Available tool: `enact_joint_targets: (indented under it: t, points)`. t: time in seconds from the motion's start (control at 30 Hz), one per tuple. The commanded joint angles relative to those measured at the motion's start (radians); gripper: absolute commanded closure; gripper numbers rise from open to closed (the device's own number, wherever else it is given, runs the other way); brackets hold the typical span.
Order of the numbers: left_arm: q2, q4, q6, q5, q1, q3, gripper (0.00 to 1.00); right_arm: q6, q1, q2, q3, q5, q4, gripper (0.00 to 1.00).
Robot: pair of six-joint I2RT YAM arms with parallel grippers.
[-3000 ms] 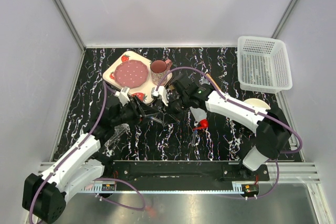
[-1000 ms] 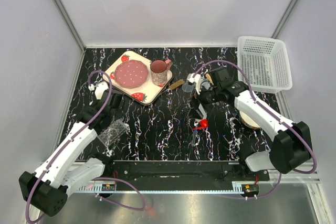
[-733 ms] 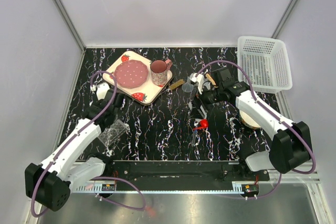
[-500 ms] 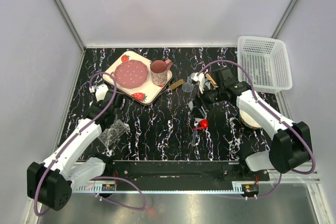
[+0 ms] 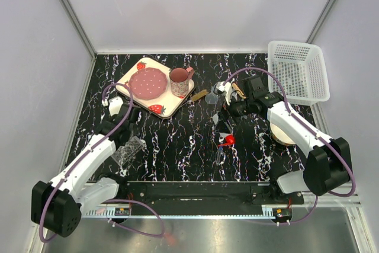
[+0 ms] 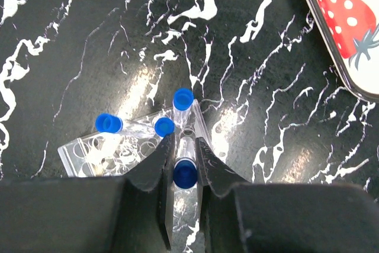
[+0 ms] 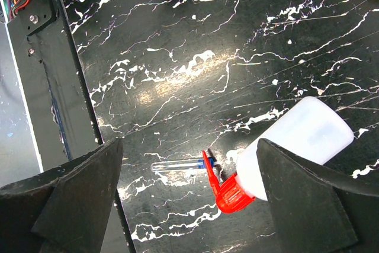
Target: Organize the chemistry lab equipment
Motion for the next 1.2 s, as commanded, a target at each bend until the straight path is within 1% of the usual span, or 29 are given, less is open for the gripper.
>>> enact_joint_targets:
  t: [0.0, 0.17, 0.2, 0.33, 0.57, 0.7, 0.73, 0.93, 1.07, 1.17]
  points:
    - [0.015, 0.050, 0.000, -0.014, 0.005, -0.021, 0.92, -0.004, -0.012, -0.019, -0.001, -0.038, 0.030, 0.00]
    - [0.020, 0.056, -0.003, -0.019, 0.005, -0.032, 0.90, -0.003, -0.016, -0.020, -0.003, -0.047, 0.030, 0.00]
    - [0.020, 0.056, -0.003, -0.019, 0.005, -0.033, 0.87, -0.003, -0.019, -0.019, -0.003, -0.049, 0.029, 0.00]
    - [0.012, 0.057, -0.011, -0.018, 0.005, -0.046, 0.82, -0.003, -0.021, -0.017, -0.003, -0.053, 0.030, 0.00]
    - [-0.009, 0.057, -0.014, -0.014, 0.005, -0.055, 0.63, -0.001, -0.023, -0.015, -0.003, -0.055, 0.030, 0.00]
    - [-0.020, 0.050, -0.014, -0.010, 0.006, -0.044, 0.58, -0.003, -0.026, -0.014, -0.003, -0.055, 0.028, 0.00]
    - [-0.021, 0.042, -0.014, -0.008, 0.005, -0.039, 0.55, -0.003, -0.027, -0.014, -0.003, -0.055, 0.028, 0.00]
    - [-0.066, -0.002, -0.014, 0.015, 0.005, 0.017, 0.49, -0.006, -0.030, -0.012, -0.004, -0.053, 0.027, 0.00]
    - [-0.107, -0.039, -0.011, 0.030, 0.005, 0.062, 0.42, -0.015, -0.032, -0.011, -0.001, -0.050, 0.022, 0.00]
    - [-0.146, -0.059, 0.002, 0.047, 0.005, 0.085, 0.34, -0.023, -0.036, -0.011, 0.005, -0.041, 0.010, 0.00]
